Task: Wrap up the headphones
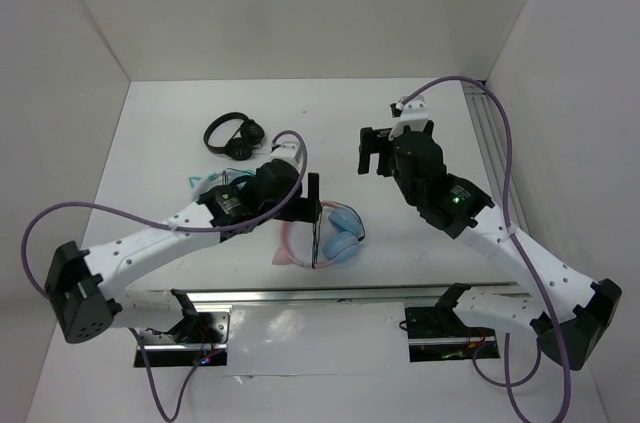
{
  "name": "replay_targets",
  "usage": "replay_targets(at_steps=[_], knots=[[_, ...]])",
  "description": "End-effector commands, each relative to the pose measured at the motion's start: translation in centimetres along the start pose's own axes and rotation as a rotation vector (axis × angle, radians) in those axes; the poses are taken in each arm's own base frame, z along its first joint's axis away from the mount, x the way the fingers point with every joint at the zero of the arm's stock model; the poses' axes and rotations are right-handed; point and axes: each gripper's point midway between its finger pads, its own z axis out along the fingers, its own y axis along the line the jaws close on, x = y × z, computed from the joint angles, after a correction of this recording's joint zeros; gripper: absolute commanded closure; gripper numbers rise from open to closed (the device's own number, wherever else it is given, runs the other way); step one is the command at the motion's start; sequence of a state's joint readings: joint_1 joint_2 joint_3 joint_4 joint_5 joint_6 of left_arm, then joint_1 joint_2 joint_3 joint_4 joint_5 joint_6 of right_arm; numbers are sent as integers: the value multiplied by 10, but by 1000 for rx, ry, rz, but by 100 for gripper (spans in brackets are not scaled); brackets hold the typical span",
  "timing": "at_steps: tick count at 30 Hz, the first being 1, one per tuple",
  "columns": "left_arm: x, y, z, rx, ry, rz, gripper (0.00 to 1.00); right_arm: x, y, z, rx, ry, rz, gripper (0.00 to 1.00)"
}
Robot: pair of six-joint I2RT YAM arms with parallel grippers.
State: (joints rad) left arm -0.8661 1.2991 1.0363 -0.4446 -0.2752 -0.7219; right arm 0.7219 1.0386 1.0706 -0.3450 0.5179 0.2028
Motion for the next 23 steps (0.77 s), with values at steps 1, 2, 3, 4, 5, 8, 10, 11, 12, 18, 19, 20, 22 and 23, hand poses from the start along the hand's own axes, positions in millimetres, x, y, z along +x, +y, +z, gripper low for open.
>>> replay_targets(at_steps=[1, 2, 3, 4, 5, 8, 10, 11, 12, 18, 19, 20, 22, 23], knots=[[-45, 0, -52, 13, -169, 43, 0, -16, -3, -9, 15, -5, 37, 0], [-55, 9, -63, -26, -212, 47, 0, -20, -5, -13, 13, -10, 40, 0], [-62, 15, -75, -41, -248, 68, 0, -23, -6, -16, 11, -20, 46, 0], [-73, 18, -89, -45, -291, 67, 0, -24, -8, -20, 10, -20, 46, 0], [-87, 28, -112, -70, -363, 50, 0, -32, -9, -29, -9, -40, 59, 0], [-100, 48, -146, -117, -444, 92, 0, -36, -15, -44, -21, -51, 67, 0], [-107, 64, -171, -146, -515, 95, 0, -36, -17, -51, -31, -51, 68, 0], [-107, 70, -179, -159, -520, 104, 0, -35, -17, -55, -43, -48, 83, 0], [-106, 76, -185, -175, -532, 98, 0, -31, -18, -61, -55, -32, 85, 0], [-99, 100, -234, -138, -602, 8, 0, -34, -30, -91, -79, -46, 115, 0], [-96, 101, -238, -124, -602, 8, 0, -32, -31, -94, -86, -40, 113, 0], [-95, 100, -242, -103, -610, 3, 0, -34, -32, -97, -89, -49, 118, 0], [-87, 108, -250, -95, -614, -19, 0, -28, -34, -102, -97, -38, 113, 0], [-87, 109, -253, -89, -621, -24, 0, -28, -34, -102, -97, -38, 113, 0]])
